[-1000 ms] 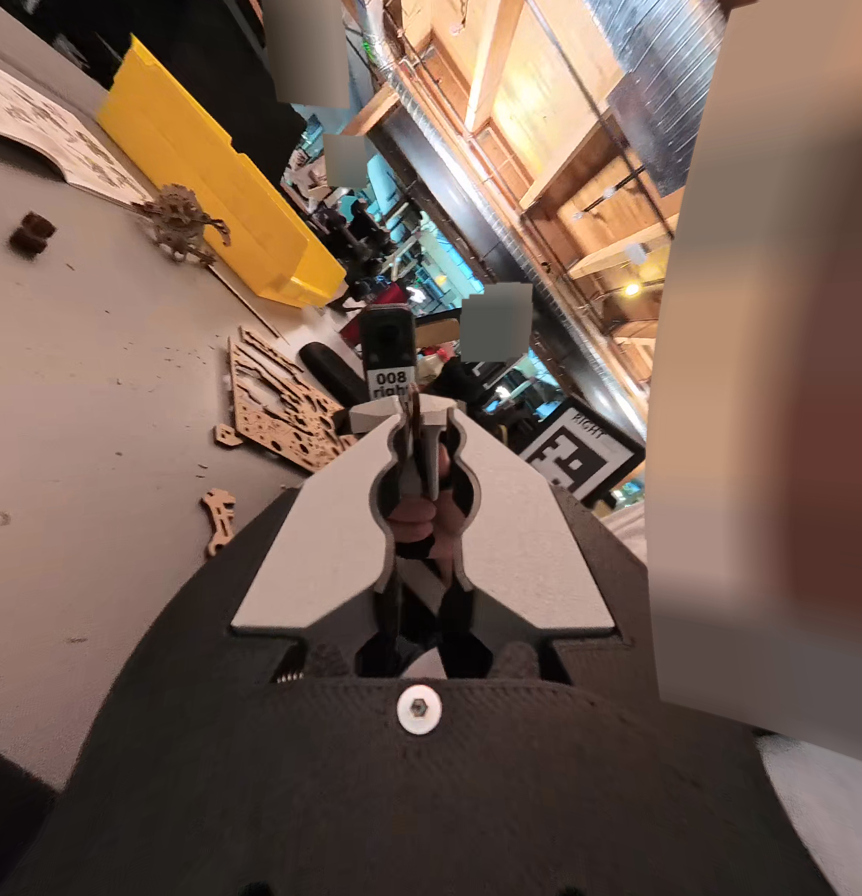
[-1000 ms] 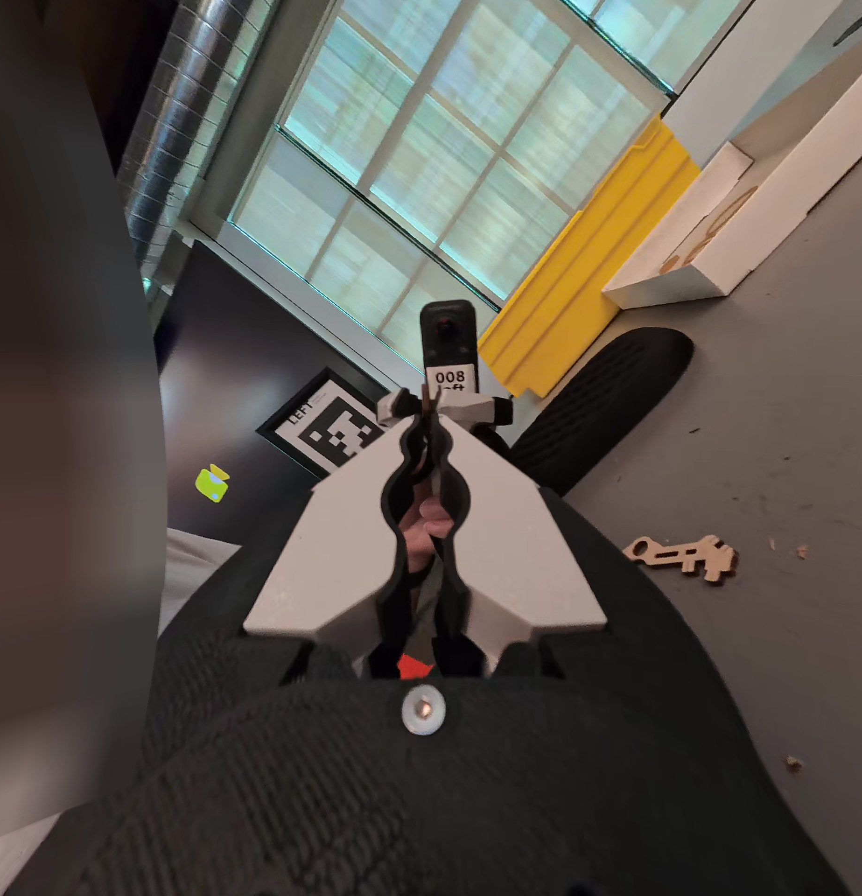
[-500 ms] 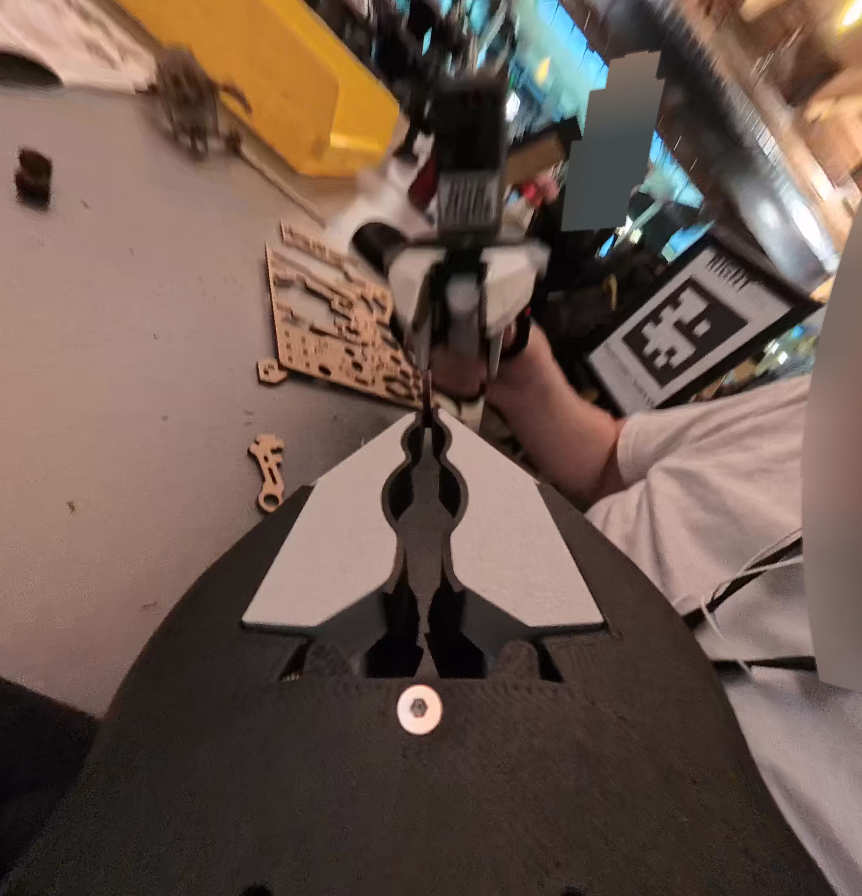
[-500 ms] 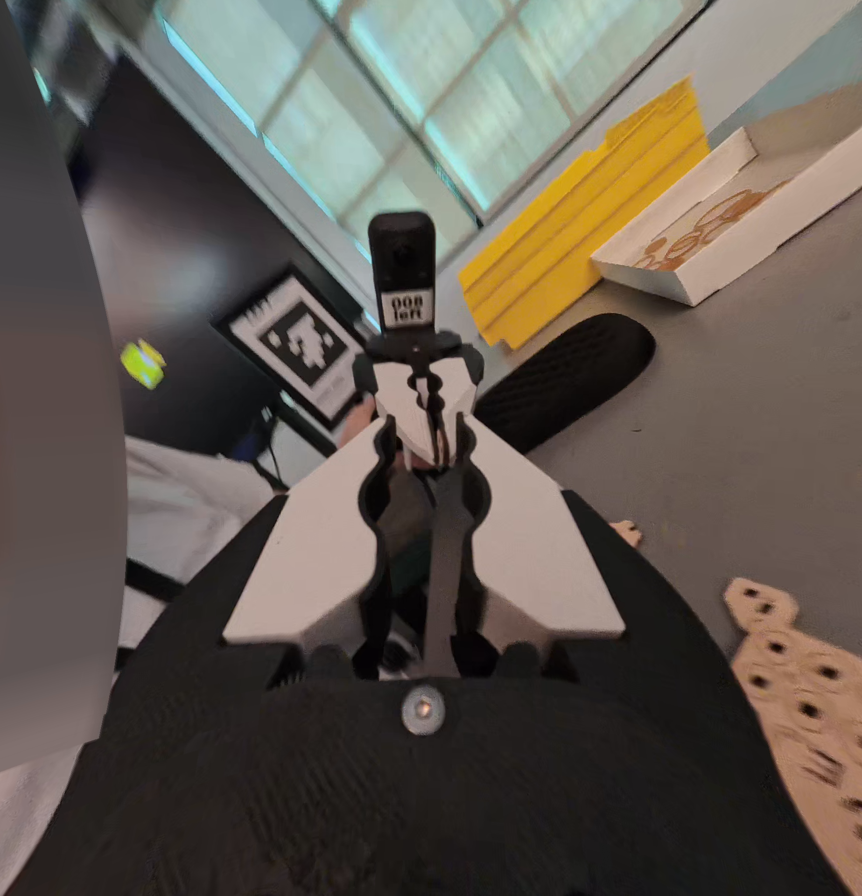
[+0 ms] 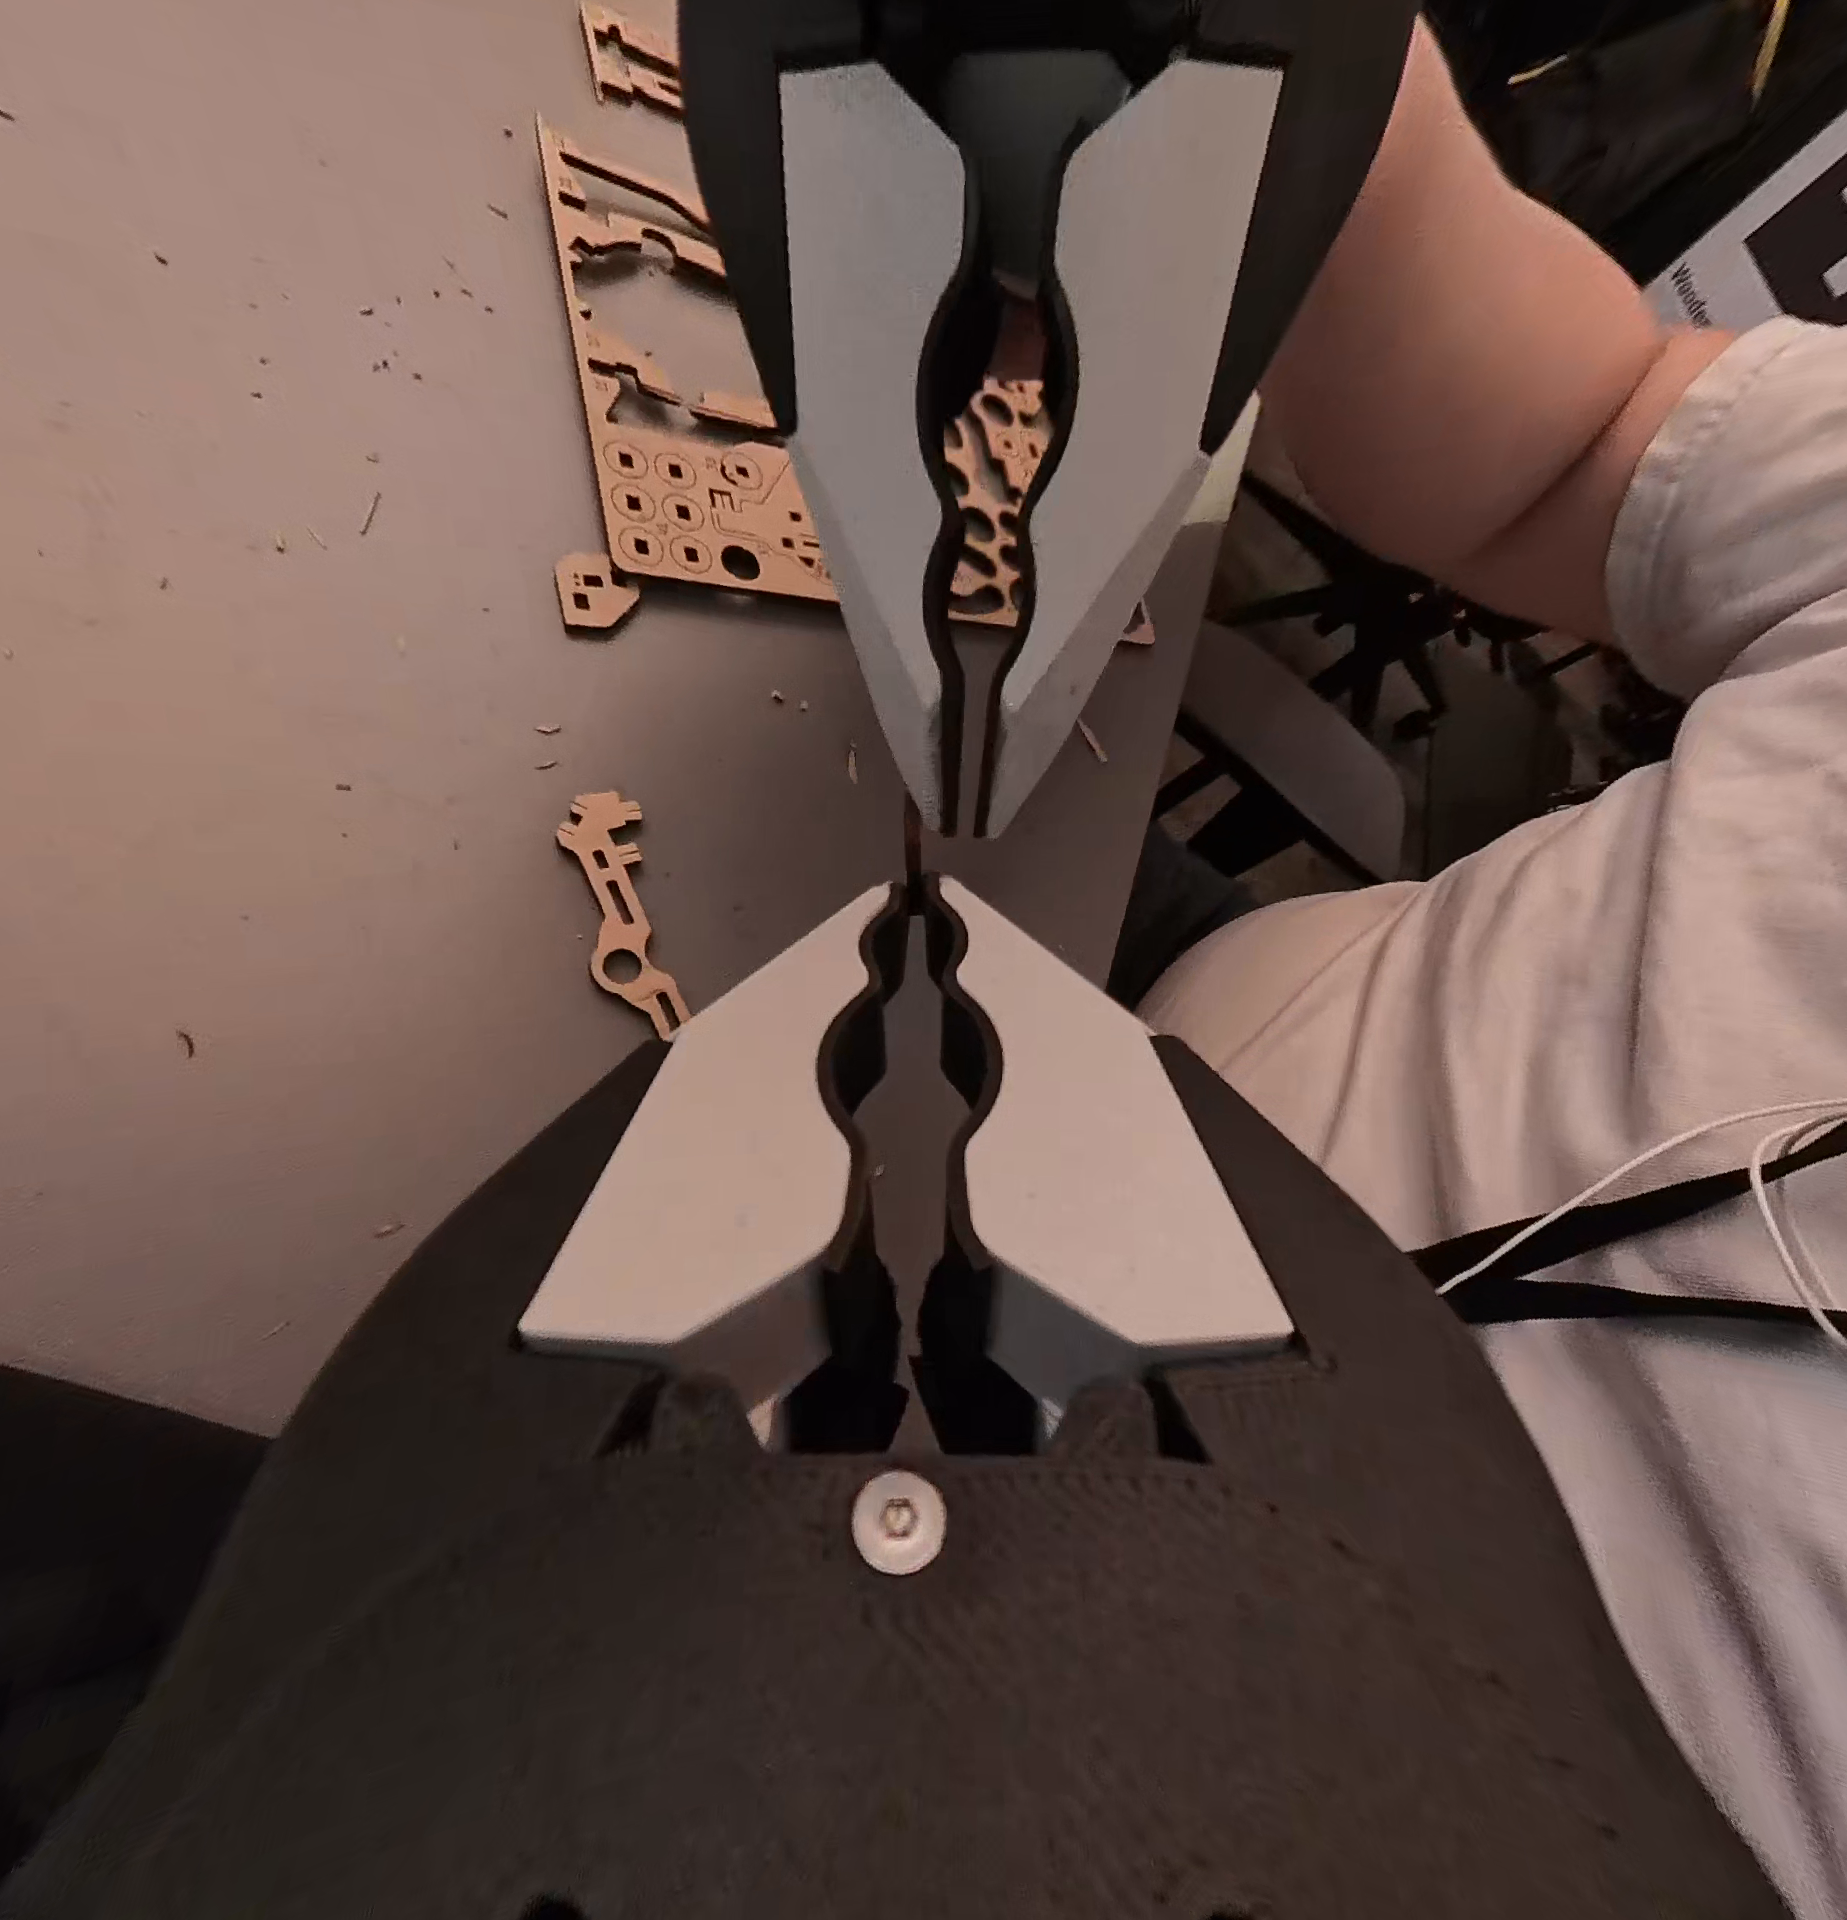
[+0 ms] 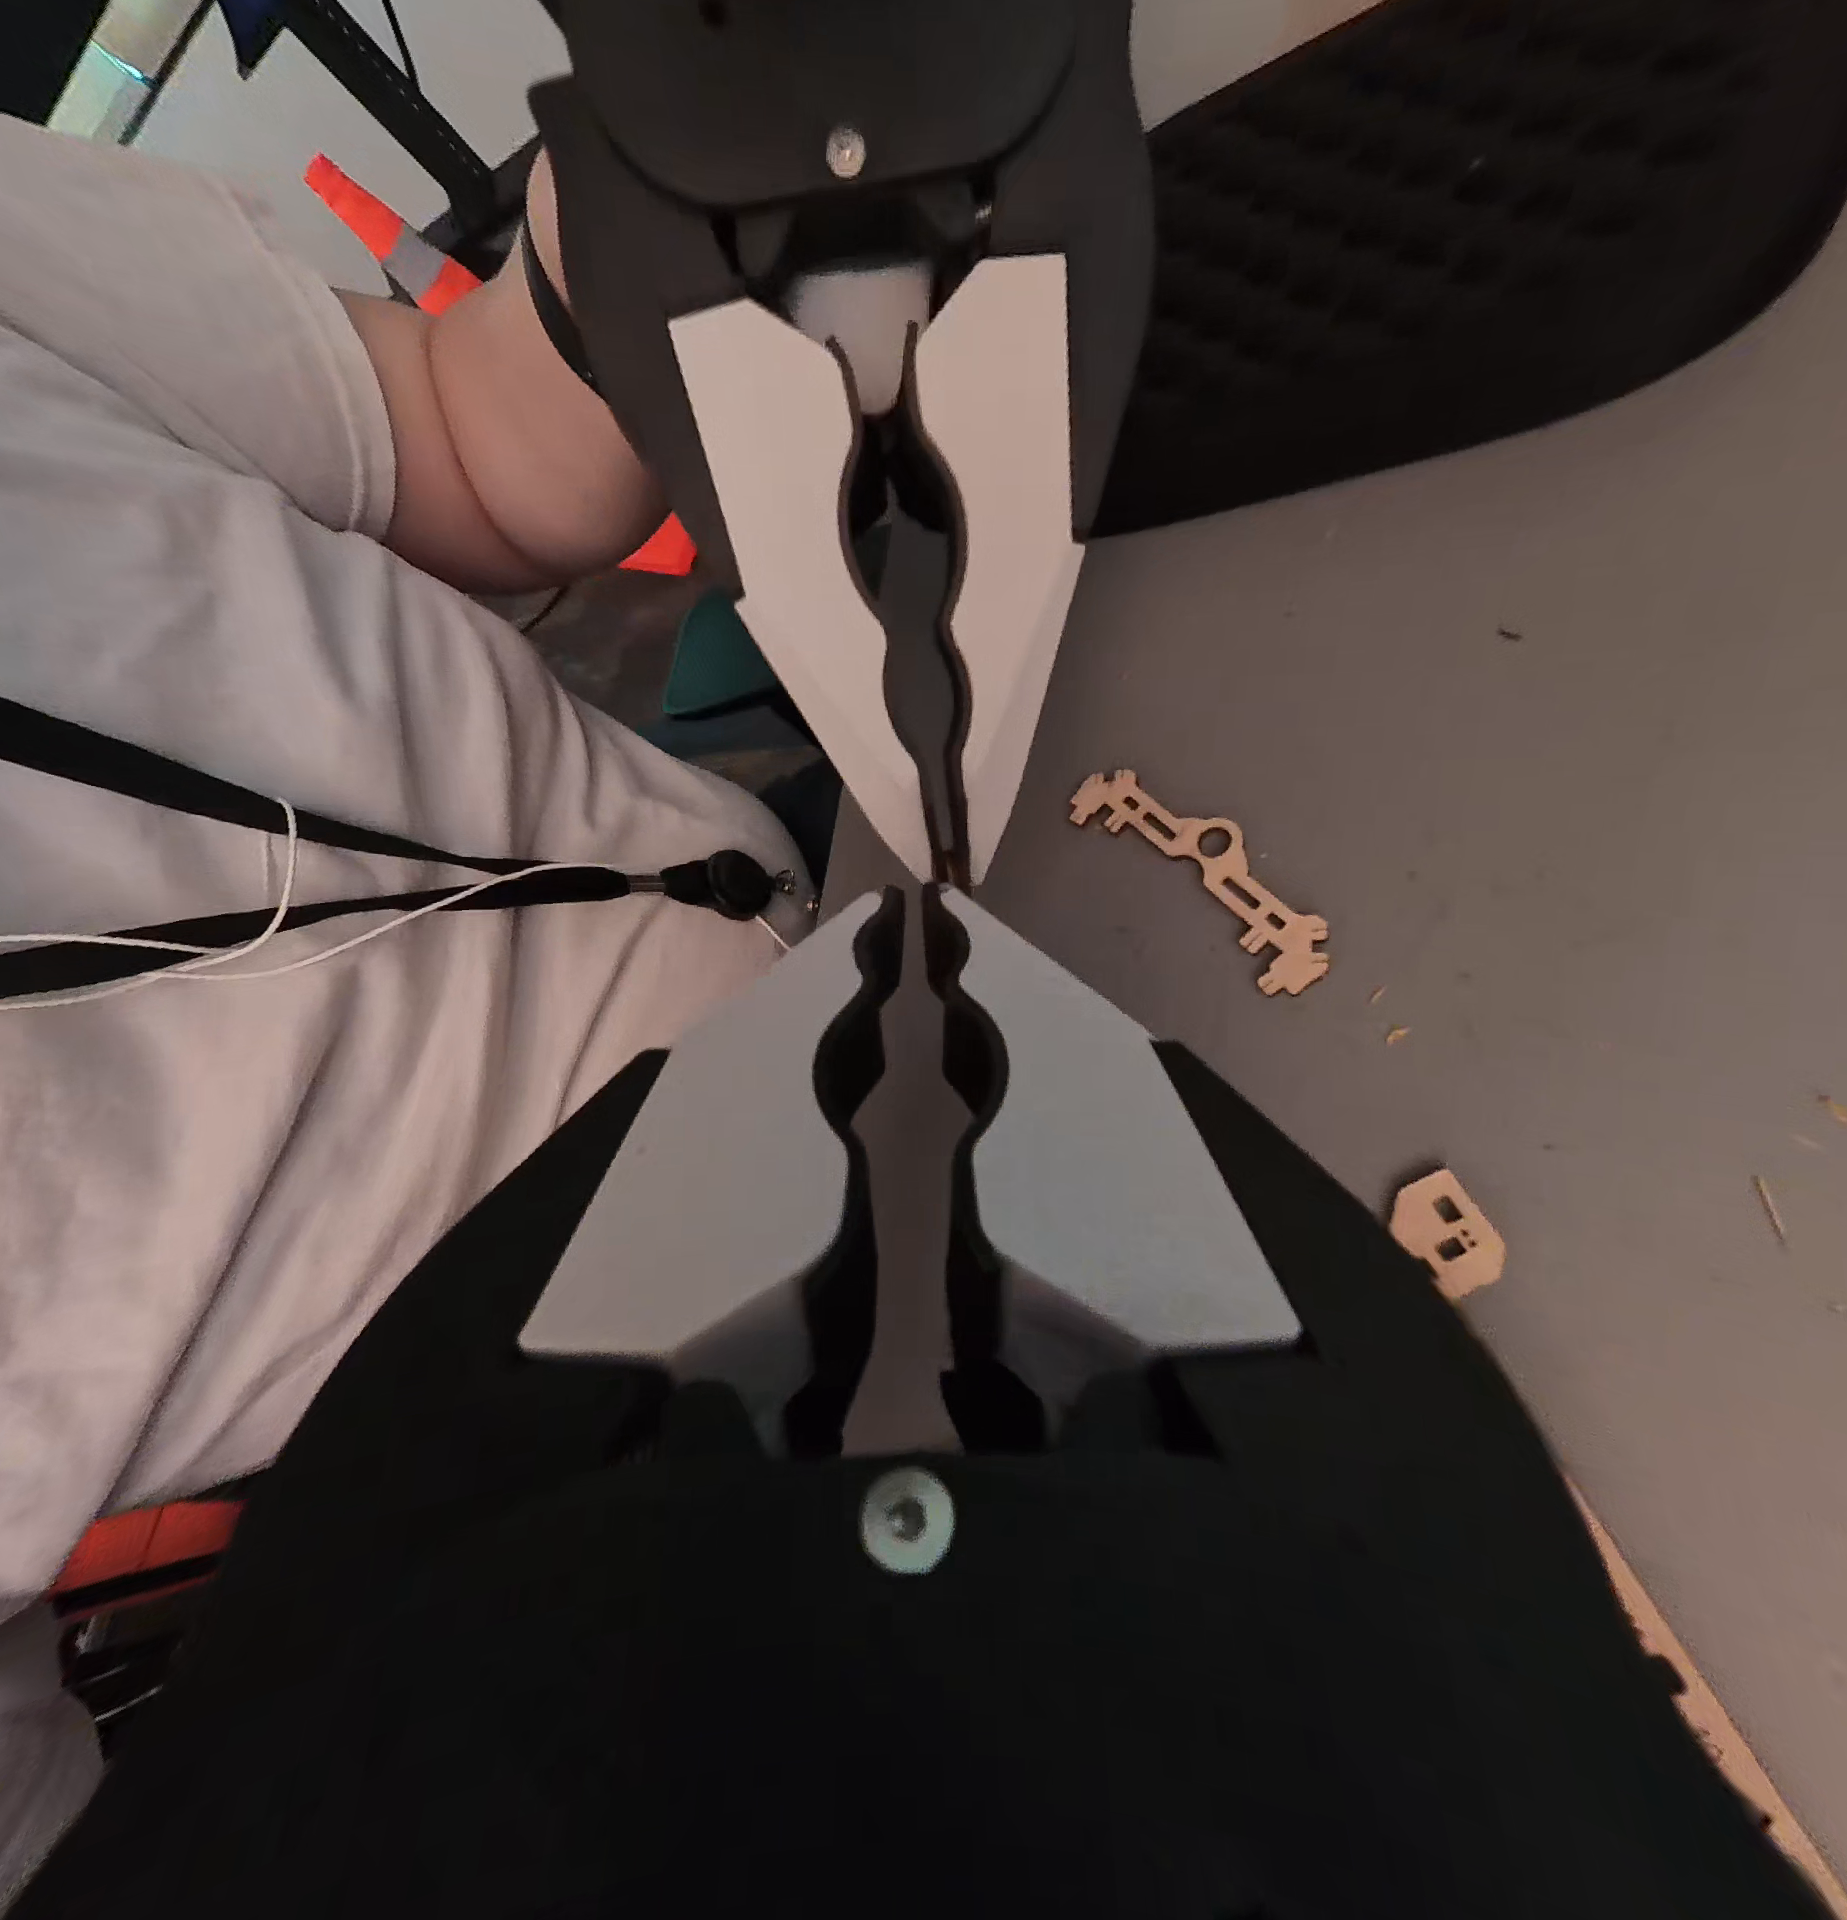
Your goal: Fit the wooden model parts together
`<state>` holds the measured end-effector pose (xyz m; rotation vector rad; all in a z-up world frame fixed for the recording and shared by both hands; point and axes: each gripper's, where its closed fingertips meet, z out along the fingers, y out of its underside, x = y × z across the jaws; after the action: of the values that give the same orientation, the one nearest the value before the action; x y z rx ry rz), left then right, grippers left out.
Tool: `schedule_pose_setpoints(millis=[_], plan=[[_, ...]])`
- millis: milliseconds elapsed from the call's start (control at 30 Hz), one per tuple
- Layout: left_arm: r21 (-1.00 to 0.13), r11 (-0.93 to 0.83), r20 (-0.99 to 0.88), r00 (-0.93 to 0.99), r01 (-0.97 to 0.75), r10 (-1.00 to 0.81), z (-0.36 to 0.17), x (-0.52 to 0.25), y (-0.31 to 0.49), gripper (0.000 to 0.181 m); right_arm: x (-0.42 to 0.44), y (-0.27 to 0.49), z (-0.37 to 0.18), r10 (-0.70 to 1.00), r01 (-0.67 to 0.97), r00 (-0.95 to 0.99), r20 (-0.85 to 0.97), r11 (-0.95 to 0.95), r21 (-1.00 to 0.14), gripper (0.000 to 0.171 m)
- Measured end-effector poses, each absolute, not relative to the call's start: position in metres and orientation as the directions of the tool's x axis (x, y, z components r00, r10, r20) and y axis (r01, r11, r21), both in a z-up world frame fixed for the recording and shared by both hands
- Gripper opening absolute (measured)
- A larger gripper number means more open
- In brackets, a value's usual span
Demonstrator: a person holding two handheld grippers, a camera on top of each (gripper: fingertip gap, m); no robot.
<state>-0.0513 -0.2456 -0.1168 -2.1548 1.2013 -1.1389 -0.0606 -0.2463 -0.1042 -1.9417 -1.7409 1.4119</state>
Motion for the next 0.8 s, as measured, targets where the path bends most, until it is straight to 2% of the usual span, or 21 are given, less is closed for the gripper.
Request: schedule_pose_setpoints(millis=[133,233,267,333,433,467,500,533,667,800], plan=[[-0.667,-0.526,0.427,0.308,-0.527,-0.850,-0.120,-0.052,-0.244,0.001,-0.059,-0.236,-0.100,0.874,0.645,-0.140,-0.466,-0.276,-0.713,0.003],[-0.668,-0.525,0.424,0.311,-0.528,-0.851,-0.118,-0.050,-0.242,0.001,-0.059,-0.232,-0.105,0.888,0.652,-0.144,-0.437,-0.247,-0.717,0.016],[-0.669,-0.524,0.424,0.307,-0.527,-0.852,-0.117,-0.049,-0.242,0.001,-0.059,-0.233,-0.109,0.884,0.671,-0.146,-0.443,-0.241,-0.701,0.015],[-0.669,-0.517,0.410,0.315,-0.535,-0.856,-0.117,-0.048,-0.240,0.001,-0.058,-0.237,-0.113,0.876,0.692,-0.170,-0.452,-0.221,-0.688,0.002],[-0.691,-0.488,0.372,0.318,-0.532,-0.872,-0.113,-0.051,-0.236,0.001,-0.060,-0.234,-0.109,0.893,0.674,-0.196,-0.406,-0.179,-0.717,0.001],[-0.699,-0.479,0.352,0.329,-0.530,-0.877,-0.112,-0.055,-0.235,0.008,-0.059,-0.231,-0.107,0.897,0.670,-0.194,-0.398,-0.176,-0.721,0.001],[-0.696,-0.480,0.323,0.364,-0.534,-0.874,-0.114,-0.063,-0.231,0.029,-0.058,-0.226,-0.108,0.903,0.672,-0.184,-0.388,-0.172,-0.720,0.001],[-0.680,-0.490,0.289,0.415,-0.545,-0.863,-0.120,-0.073,-0.227,0.040,-0.056,-0.221,-0.110,0.908,0.674,-0.175,-0.380,-0.171,-0.719,0.001],[-0.599,-0.534,0.181,0.549,-0.596,-0.816,-0.152,-0.093,-0.224,0.052,-0.055,-0.218,-0.113,0.890,0.622,-0.200,-0.409,-0.207,-0.755,0.001],[-0.586,-0.546,0.165,0.572,-0.599,-0.804,-0.160,-0.087,-0.228,0.048,-0.056,-0.218,-0.124,0.869,0.606,-0.192,-0.456,-0.260,-0.752,0.001]])
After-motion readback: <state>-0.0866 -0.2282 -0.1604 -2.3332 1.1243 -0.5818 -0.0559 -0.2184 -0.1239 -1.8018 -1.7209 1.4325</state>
